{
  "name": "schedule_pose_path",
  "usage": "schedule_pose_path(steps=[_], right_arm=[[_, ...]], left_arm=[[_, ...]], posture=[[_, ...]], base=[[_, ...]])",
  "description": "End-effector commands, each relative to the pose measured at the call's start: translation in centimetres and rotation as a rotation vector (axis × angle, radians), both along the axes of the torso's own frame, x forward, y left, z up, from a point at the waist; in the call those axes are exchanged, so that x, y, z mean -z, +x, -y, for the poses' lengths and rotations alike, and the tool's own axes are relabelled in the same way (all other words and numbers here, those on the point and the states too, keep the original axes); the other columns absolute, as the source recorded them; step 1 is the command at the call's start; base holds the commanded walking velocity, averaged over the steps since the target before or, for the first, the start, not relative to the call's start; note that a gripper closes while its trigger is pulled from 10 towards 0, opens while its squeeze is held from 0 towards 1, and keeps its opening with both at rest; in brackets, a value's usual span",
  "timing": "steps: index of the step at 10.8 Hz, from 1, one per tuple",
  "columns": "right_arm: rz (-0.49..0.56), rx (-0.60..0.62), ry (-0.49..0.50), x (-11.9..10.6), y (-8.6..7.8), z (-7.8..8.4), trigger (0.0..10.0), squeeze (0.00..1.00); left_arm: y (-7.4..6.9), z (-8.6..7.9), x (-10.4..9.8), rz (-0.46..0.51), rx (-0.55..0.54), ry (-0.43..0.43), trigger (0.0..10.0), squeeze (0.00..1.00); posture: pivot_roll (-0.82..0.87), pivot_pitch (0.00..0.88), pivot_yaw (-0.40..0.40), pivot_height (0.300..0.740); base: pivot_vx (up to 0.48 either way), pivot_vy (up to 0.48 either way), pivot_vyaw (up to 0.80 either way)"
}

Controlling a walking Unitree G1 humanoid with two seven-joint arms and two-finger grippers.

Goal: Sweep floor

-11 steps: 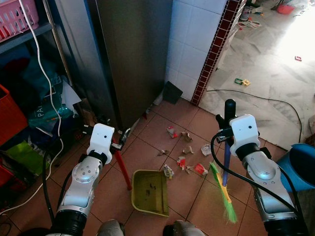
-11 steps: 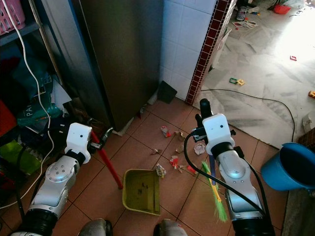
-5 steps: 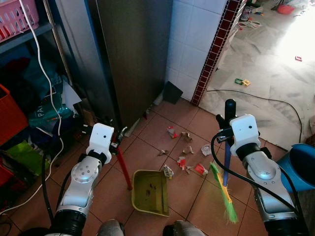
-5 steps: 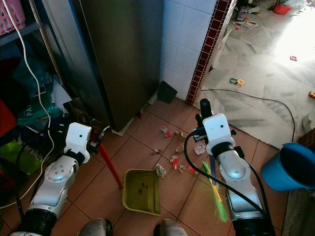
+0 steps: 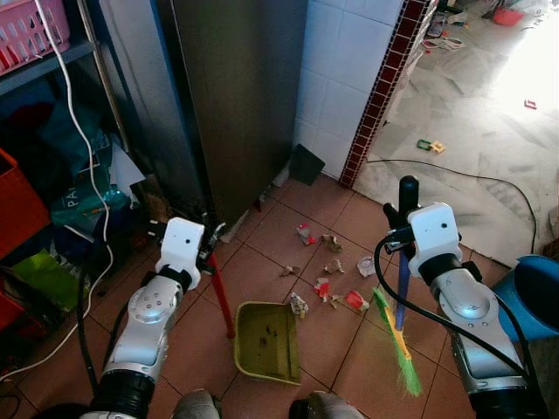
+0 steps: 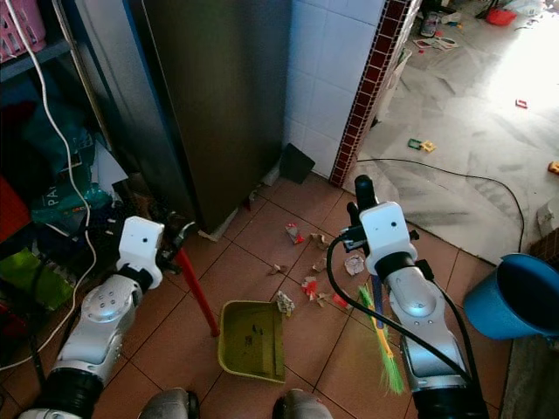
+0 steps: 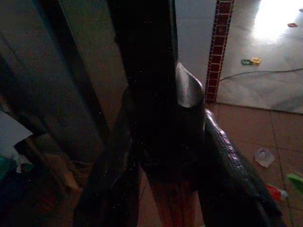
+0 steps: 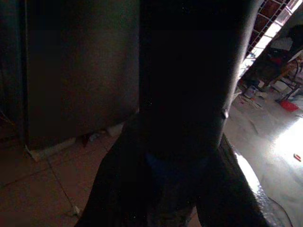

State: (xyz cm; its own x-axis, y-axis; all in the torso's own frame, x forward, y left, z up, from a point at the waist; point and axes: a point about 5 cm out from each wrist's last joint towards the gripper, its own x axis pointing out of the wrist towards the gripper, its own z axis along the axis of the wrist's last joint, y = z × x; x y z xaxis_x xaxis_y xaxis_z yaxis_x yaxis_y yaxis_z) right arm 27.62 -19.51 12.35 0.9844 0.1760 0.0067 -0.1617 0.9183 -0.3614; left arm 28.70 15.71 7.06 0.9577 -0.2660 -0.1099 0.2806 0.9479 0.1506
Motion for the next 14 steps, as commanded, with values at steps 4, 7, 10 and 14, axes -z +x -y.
schedule_pose_path(steps=[4,7,10,14], right_arm=[[0.067,0.0,-0.015,-1.3,0.8,-0.1,10.0,0.0],[0.134,-0.045,-0.027,-3.5,2.8,-1.5,10.0,0.0],[0.11,-0.043,0.031,-3.0,4.5,-2.8,10.0,0.0],[0.108,-0.159,0.12,-6.1,8.5,-5.4,10.0,0.0]], left_arm=[[0.7,0.1,-0.8,0.039,0.029,0.036,0.0,0.0],[2.4,0.0,-3.9,0.143,0.108,0.081,0.0,0.0],[4.3,-0.1,-8.4,0.244,0.1,-0.035,0.0,0.0],[7.1,1.1,-11.5,0.223,0.124,-0.123,10.0,0.0]], posture=[[-0.09,0.04,-0.05,0.74],[-0.1,0.036,-0.033,0.74],[-0.01,0.0,-0.012,0.74],[0.02,0.0,0.051,0.74]], base=[[0.0,0.0,0.0],[0.0,0.0,0.0],[0.0,0.0,0.0],[0.0,0.0,0.0]])
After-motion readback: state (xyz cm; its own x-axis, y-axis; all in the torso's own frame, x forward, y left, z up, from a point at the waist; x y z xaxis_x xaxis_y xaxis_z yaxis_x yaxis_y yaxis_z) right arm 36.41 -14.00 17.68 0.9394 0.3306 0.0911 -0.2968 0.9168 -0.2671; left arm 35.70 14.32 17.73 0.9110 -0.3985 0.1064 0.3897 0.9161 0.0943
